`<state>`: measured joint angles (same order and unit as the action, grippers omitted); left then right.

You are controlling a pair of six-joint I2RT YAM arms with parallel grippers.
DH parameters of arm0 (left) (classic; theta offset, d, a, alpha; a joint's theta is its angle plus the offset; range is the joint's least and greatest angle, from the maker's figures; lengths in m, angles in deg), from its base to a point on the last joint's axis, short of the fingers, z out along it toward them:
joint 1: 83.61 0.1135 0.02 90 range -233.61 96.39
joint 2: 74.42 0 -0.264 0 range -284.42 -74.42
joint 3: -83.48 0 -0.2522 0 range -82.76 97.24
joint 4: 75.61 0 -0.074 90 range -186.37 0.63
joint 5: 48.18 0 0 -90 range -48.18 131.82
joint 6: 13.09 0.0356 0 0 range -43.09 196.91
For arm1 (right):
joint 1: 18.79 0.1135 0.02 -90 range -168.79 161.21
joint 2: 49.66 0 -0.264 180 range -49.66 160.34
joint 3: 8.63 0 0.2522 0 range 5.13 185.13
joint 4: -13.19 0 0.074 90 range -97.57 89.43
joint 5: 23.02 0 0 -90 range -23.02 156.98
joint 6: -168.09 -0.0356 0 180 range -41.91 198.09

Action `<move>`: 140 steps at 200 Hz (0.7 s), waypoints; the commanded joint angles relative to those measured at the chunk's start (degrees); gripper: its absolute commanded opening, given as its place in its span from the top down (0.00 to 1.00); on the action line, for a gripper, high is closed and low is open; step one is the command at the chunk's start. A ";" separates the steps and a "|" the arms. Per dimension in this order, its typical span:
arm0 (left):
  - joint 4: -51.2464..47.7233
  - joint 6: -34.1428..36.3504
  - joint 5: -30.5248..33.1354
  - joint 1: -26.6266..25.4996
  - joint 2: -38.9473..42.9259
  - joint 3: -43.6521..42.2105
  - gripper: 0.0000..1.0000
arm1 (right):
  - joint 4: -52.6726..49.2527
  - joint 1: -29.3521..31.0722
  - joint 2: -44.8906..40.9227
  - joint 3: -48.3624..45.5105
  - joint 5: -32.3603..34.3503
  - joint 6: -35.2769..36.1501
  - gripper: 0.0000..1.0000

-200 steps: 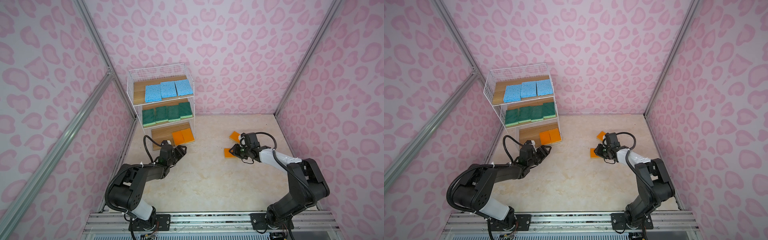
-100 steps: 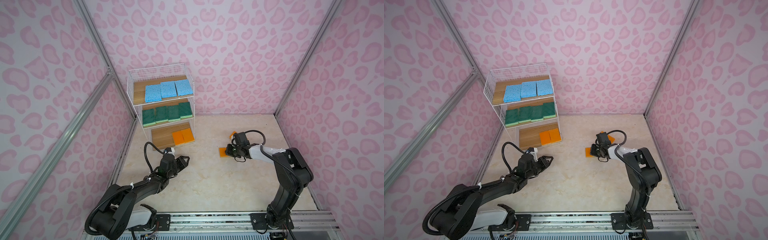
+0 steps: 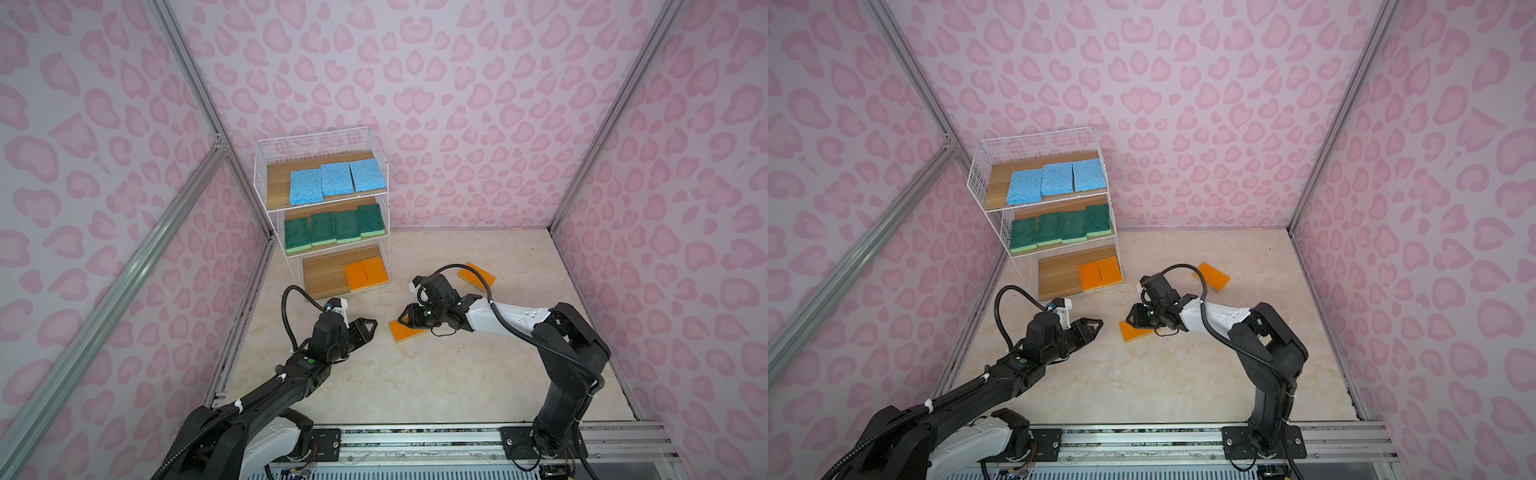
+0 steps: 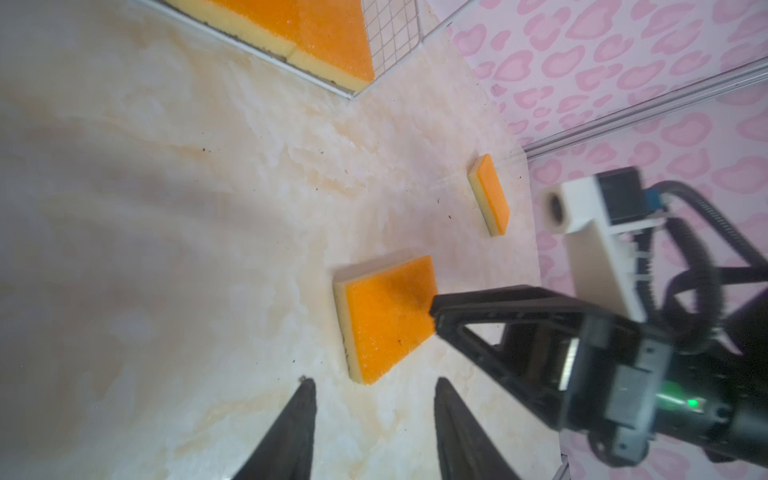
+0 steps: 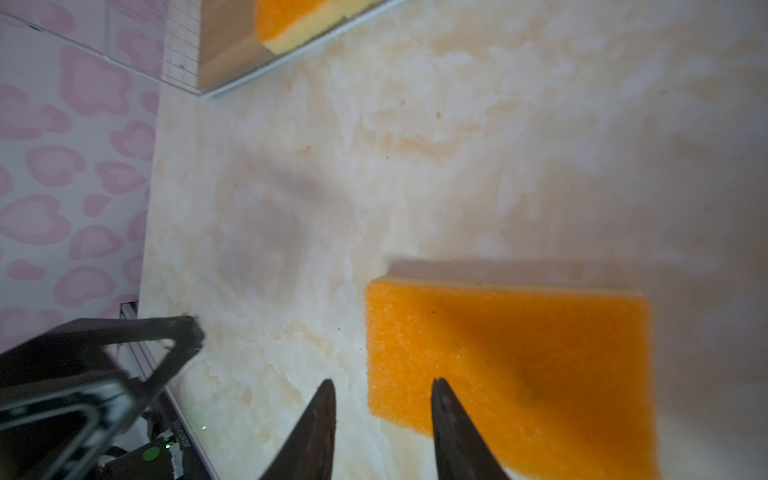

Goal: Place and organize the cleaning sponges onto the shelf
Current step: 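Grasp the orange sponge on the table with the left gripper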

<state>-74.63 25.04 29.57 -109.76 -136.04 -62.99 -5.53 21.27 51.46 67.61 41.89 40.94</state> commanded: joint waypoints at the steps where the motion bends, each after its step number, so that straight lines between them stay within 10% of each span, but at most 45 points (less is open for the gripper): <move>1: -1.53 2.43 -0.95 -0.75 -0.04 -0.31 0.52 | 1.17 -1.36 -3.00 -0.59 -2.82 -0.44 0.55; 140: -1.89 11.76 -8.05 -3.56 -29.99 18.56 0.44 | -2.98 -16.66 -12.22 -14.84 -7.15 4.27 0.52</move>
<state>-76.13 34.96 23.62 -113.30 -162.97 -46.27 -8.21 5.35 40.12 54.50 36.36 43.67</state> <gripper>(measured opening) 0.566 0.484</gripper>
